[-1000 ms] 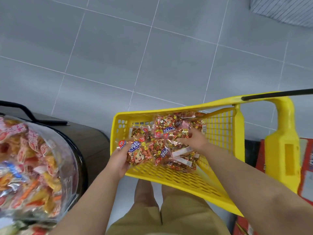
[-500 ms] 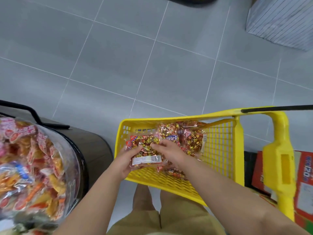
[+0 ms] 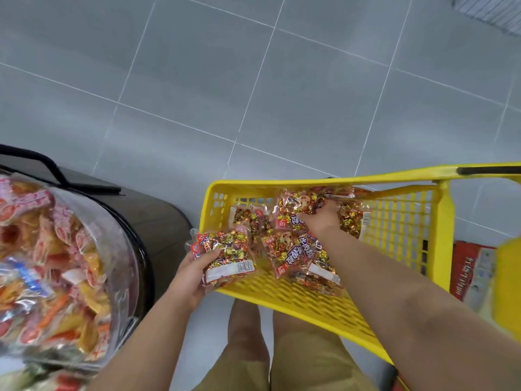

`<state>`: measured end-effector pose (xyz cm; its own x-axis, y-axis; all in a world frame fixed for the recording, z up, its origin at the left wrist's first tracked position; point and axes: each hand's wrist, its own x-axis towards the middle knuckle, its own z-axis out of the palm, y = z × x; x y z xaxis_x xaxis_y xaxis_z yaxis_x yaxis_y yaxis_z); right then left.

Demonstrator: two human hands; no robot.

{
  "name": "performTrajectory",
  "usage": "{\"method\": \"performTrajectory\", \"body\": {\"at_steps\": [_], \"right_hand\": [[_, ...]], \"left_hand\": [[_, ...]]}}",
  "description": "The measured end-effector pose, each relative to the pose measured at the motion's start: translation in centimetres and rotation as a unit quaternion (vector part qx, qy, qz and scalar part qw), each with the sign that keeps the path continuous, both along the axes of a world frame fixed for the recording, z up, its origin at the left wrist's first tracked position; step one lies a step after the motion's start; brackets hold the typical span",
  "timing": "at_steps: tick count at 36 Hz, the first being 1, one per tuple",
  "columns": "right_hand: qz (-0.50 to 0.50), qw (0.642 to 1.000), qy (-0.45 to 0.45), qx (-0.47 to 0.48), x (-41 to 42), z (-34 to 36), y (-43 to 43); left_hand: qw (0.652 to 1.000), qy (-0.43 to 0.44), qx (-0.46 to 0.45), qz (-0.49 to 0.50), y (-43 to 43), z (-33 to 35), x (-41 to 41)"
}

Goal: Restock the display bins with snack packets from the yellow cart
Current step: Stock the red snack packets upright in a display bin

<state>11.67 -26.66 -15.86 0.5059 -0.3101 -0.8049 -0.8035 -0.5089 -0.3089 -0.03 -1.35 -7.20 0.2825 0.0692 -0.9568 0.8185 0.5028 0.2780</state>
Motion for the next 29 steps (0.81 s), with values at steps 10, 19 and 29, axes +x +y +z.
{"method": "performTrajectory", "body": {"at_steps": [10, 19, 29], "right_hand": [[0.053, 0.998, 0.030, -0.023, -1.0, -0.1, 1.2], [0.041, 0.989, -0.031, 0.138, -1.5, 6.2, 1.0], [0.370, 0.906, -0.013, 0.203, -1.5, 15.5, 4.3]], "left_hand": [[1.000, -0.022, 0.009, 0.015, 0.5, 0.4, -0.1], [0.998, -0.041, 0.038, 0.017, 0.5, 3.5, -1.3], [0.987, -0.057, 0.105, 0.104, 0.9, 9.4, -5.8]]}}
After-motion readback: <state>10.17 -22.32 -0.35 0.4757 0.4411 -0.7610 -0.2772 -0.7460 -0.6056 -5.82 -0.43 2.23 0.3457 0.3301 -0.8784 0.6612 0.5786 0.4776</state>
